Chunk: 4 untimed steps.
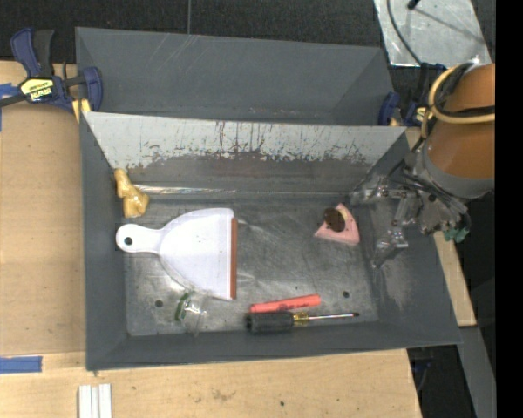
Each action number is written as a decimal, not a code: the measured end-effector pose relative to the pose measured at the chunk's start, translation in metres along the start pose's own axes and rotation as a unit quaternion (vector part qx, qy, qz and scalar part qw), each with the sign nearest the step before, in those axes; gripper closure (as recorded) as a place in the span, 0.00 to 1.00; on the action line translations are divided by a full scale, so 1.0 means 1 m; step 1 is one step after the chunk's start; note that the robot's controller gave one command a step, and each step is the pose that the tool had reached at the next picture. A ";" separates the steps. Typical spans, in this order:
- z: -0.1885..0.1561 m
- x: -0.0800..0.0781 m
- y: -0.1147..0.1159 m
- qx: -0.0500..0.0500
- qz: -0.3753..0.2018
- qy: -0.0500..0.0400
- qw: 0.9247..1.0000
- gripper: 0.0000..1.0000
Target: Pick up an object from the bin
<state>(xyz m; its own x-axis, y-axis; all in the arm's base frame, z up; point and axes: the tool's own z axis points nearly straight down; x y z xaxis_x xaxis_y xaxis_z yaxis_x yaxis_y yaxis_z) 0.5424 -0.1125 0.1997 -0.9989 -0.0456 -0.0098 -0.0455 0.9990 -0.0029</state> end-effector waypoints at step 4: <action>0.102 0.030 0.043 -0.001 -0.080 0.004 0.997 0.00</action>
Offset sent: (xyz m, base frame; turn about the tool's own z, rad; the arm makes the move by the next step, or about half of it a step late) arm 0.0000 0.0000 0.0000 0.0000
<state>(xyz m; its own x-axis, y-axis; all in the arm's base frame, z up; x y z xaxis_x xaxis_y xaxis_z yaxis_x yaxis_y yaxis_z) 0.5110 -0.0712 0.0969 -0.9790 -0.2038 -0.0021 -0.2038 0.9790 -0.0025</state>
